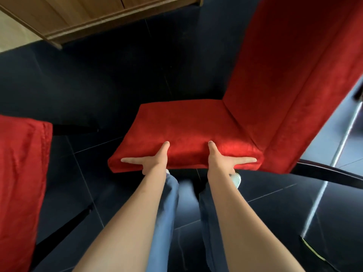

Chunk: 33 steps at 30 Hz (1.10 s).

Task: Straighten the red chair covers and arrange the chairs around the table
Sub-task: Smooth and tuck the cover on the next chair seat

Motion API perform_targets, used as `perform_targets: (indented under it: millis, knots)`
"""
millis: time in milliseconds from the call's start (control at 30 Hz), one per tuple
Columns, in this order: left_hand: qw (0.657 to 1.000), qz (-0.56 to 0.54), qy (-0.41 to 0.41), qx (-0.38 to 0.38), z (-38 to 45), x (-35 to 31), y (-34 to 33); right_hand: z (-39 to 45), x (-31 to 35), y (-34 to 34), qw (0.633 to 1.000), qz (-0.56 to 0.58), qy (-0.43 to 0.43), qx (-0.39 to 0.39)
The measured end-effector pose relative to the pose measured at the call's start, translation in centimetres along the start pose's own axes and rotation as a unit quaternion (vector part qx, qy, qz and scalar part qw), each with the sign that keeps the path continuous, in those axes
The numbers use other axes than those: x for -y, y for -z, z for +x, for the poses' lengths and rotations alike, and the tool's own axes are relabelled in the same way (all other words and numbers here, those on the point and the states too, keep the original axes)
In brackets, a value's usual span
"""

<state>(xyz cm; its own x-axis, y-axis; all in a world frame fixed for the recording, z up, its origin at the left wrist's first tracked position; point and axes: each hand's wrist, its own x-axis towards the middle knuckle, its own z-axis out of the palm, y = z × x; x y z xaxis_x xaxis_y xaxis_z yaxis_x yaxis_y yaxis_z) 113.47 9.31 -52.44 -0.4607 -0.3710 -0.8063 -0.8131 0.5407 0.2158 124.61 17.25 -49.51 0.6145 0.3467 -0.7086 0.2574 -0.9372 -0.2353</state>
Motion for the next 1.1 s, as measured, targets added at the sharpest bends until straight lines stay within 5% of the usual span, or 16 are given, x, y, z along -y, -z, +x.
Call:
perform_targets:
  millis: [767, 1100]
  knots:
    - [0.999, 0.041, 0.006, -0.008, -5.7, -14.2, -5.7, -0.6, 14.2, -2.8, 0.997, -0.014, 0.06, 0.045]
    - [0.997, 0.05, 0.064, 0.006, -5.0, -15.6, -5.7, -0.8, 16.7, -3.1, 0.995, -0.069, 0.049, 0.051]
